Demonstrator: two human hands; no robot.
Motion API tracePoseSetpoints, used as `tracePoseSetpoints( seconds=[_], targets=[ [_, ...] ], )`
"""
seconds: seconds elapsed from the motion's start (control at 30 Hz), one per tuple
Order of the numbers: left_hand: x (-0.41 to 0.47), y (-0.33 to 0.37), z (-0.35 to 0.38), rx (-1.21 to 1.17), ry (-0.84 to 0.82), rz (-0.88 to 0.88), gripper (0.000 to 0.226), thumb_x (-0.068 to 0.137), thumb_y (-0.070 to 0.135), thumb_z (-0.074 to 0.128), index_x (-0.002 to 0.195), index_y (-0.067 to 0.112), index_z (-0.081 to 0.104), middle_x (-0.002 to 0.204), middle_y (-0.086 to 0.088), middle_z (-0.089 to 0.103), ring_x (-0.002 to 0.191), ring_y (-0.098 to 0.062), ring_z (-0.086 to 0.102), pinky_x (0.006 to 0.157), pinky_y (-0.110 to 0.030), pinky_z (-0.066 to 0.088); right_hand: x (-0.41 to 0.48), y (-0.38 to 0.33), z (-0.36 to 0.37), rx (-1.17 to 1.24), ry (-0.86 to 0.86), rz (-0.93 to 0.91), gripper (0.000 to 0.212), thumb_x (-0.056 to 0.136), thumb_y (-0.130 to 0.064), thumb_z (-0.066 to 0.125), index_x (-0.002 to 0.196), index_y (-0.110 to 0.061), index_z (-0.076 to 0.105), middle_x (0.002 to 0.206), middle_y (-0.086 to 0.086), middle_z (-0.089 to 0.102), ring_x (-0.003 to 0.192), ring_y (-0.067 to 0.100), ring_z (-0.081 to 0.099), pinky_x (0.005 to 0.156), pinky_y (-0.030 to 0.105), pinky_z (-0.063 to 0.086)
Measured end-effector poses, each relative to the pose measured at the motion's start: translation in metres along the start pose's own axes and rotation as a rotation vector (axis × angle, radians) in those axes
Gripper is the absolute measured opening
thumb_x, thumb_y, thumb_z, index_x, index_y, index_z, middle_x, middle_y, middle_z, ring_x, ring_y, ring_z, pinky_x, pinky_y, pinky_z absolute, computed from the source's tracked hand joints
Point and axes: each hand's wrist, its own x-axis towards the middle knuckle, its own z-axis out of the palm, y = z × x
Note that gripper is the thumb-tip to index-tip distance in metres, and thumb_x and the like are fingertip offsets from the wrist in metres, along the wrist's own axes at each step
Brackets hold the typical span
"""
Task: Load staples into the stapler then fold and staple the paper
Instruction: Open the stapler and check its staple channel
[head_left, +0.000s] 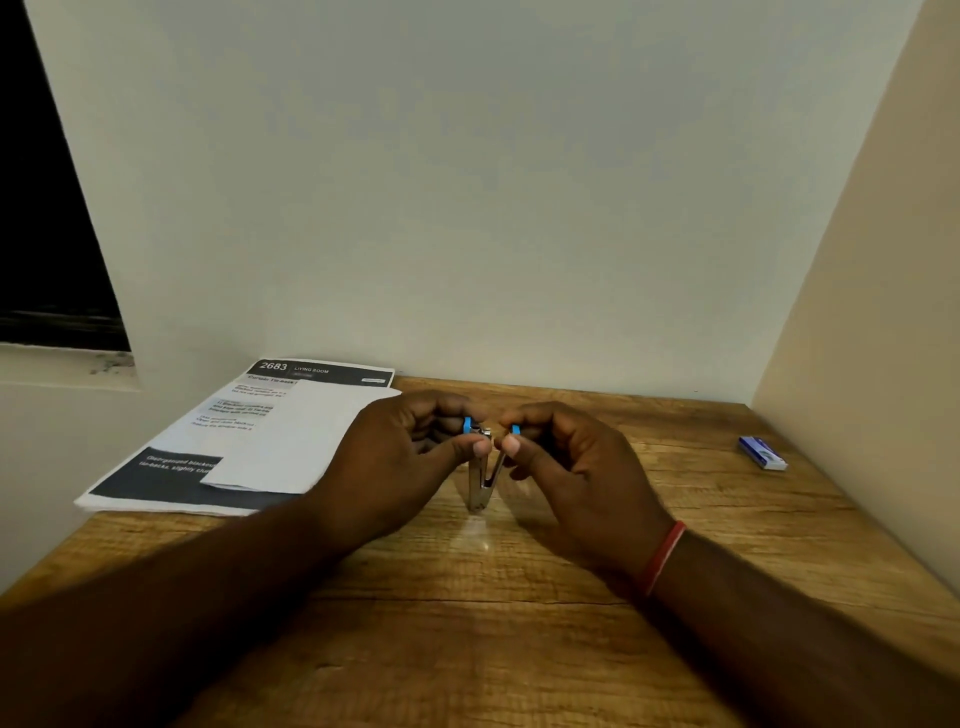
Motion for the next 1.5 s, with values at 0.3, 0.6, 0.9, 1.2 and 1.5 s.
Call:
tracePoseSetpoints(
  seconds=[0.3,0.6,0.9,1.2,1.5],
  targets=[
    [-0.001,0.001,0.006,-0.011,0.064,-0.041,0.025,0.089,0.024,0.097,0.110,0.030,0.086,0.098,0.007,0.089,0.094,-0.012,0.087,0.090,-0.037,0.070,0.002,0.004,-0.009,0.089,-0.012,0.064,0.016,0.103,-0.018,0.081,0.117,-0.024,0.082,0.104,0.000,0.088,0.096,0.017,0.085,0.084,0.025,0.066],
    [0.005,-0.001,-0.005,-0.078,0.138,-0.094,0.023,0.089,0.019,0.097,0.108,0.027,0.088,0.098,0.005,0.089,0.098,-0.015,0.087,0.100,-0.045,0.069,0.011,0.019,-0.026,0.046,0.034,0.159,0.017,0.099,-0.015,0.084,0.110,-0.028,0.086,0.102,-0.001,0.089,0.095,0.015,0.085,0.082,0.022,0.067],
    [0.004,0.003,-0.008,-0.046,0.144,-0.104,0.029,0.087,0.019,0.099,0.112,0.023,0.086,0.096,0.002,0.088,0.096,-0.019,0.086,0.099,-0.045,0.068,0.011,0.020,-0.043,-0.420,-0.139,0.129,0.013,0.099,-0.032,0.085,0.101,-0.045,0.084,0.096,-0.019,0.080,0.086,0.010,0.074,0.063,0.014,0.057],
    [0.001,0.002,-0.006,-0.051,0.052,-0.035,0.033,0.083,0.025,0.101,0.111,0.027,0.084,0.095,0.010,0.088,0.094,-0.006,0.085,0.089,-0.022,0.066,0.009,0.009,-0.034,-0.583,-0.129,-0.053,0.030,0.095,-0.055,0.078,0.125,-0.049,0.078,0.119,-0.028,0.074,0.116,-0.001,0.064,0.087,0.024,0.051],
    [-0.005,0.007,-0.003,-0.058,-0.042,0.076,0.032,0.080,0.027,0.103,0.109,0.031,0.089,0.106,0.014,0.089,0.104,-0.008,0.085,0.097,-0.032,0.068,-0.001,-0.004,-0.010,-0.264,-0.034,-0.047,0.020,0.098,-0.040,0.082,0.118,-0.044,0.086,0.112,-0.021,0.084,0.102,0.013,0.076,0.083,0.042,0.064]
  ],
)
